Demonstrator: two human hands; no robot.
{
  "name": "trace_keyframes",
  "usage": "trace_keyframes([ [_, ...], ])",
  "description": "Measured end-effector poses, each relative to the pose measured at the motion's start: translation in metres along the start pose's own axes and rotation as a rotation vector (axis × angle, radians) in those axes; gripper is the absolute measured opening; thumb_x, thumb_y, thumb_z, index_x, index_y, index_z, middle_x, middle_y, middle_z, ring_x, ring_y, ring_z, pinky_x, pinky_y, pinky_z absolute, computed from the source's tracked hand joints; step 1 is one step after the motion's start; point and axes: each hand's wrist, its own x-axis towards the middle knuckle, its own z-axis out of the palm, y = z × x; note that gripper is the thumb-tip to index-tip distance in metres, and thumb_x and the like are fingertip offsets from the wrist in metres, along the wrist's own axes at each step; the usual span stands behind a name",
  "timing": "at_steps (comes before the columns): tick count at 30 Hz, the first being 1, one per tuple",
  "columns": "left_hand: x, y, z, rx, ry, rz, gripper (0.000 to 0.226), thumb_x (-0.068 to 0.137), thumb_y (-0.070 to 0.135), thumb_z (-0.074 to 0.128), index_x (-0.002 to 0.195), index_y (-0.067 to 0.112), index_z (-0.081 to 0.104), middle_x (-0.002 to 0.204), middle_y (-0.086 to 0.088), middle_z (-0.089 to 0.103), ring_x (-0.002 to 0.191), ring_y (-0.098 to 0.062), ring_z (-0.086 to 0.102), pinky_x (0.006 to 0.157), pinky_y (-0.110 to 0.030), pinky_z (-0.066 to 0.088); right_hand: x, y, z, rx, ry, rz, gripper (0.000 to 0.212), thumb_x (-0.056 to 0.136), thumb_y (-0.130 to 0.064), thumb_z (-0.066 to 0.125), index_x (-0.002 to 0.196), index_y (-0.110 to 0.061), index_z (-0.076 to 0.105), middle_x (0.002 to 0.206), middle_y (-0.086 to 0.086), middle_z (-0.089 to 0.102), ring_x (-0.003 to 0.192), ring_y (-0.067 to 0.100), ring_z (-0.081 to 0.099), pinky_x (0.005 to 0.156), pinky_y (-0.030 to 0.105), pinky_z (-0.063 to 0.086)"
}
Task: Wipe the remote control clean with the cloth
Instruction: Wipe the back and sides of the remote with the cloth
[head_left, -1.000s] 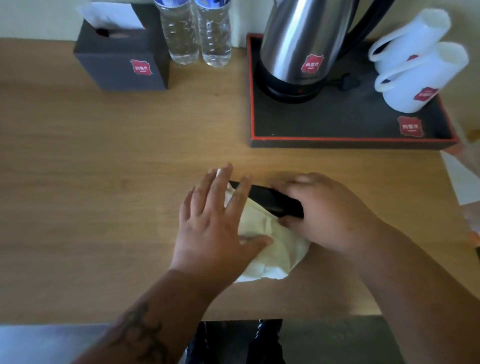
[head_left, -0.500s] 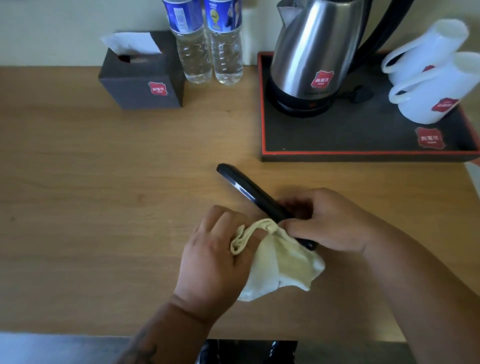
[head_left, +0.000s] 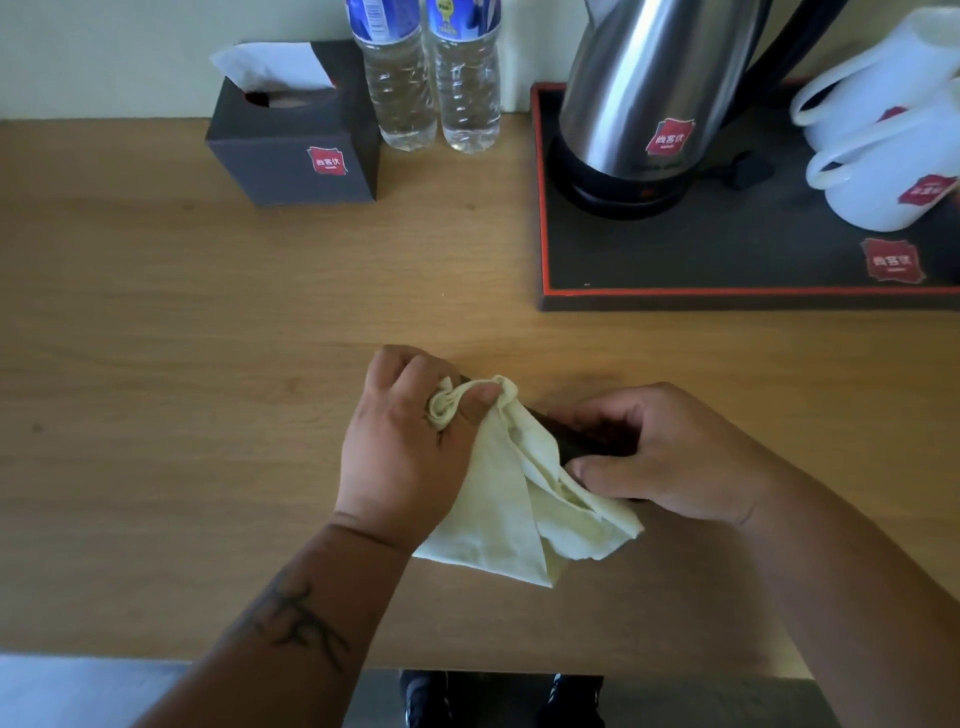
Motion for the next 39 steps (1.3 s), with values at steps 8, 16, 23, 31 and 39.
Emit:
trace_keyframes([
  [8,0.019,-0.035,-0.028,0.123,-0.017,-0.201,0.033,0.088,0.053,0.060,0.087,0.021,0.056,0.089,0.005,0.056,0.078,-0.022,0.054,0.065,-0.029,0.036,-0.007,0.005,-0.008,-0.107,0.048,-0.012,0.044,0.076,-0.023,0.082,0.115,-0.038,0.071,0.099,-0.023,0.074,0.092,0.000,0.069,0.078,0.023,0.051],
  [16,0.016,0.000,-0.086,0.008,-0.174,-0.411,0.024,0.086,0.041,0.069,0.073,0.022,0.061,0.068,0.009,0.065,0.060,-0.001,0.059,0.050,-0.026,0.038,-0.005,0.013,-0.004,-0.608,0.267,-0.122,0.074,0.074,-0.040,0.079,0.140,-0.046,0.047,0.116,-0.039,0.056,0.109,-0.011,0.048,0.096,0.014,0.035],
  [23,-0.006,0.052,-0.072,-0.269,-0.414,-0.368,0.039,0.067,0.060,0.065,0.072,0.021,0.063,0.067,0.005,0.067,0.057,-0.005,0.060,0.049,-0.019,0.047,-0.013,0.007,0.005,-0.555,0.337,-0.237,0.078,0.076,-0.049,0.066,0.148,-0.037,0.040,0.136,-0.022,0.056,0.129,0.002,0.048,0.107,0.041,0.040],
  [31,0.009,0.051,-0.042,-0.665,-0.407,-0.439,0.043,0.081,0.065,0.058,0.095,0.026,0.070,0.088,0.004,0.075,0.081,-0.007,0.071,0.070,-0.031,0.058,-0.025,-0.019,0.058,-0.108,0.367,-0.213,0.070,0.088,-0.031,0.071,0.145,-0.047,0.034,0.114,-0.031,0.062,0.099,-0.006,0.063,0.077,0.014,0.052],
  [39,0.012,-0.023,-0.049,0.326,-0.601,-0.056,0.060,0.085,0.067,0.041,0.138,0.038,0.044,0.152,0.018,0.029,0.142,-0.012,0.020,0.119,-0.037,0.012,-0.022,-0.017,0.029,-0.010,0.612,-0.068,0.029,0.089,-0.036,0.067,0.112,-0.044,0.050,0.097,-0.027,0.064,0.081,-0.001,0.064,0.058,0.018,0.048],
])
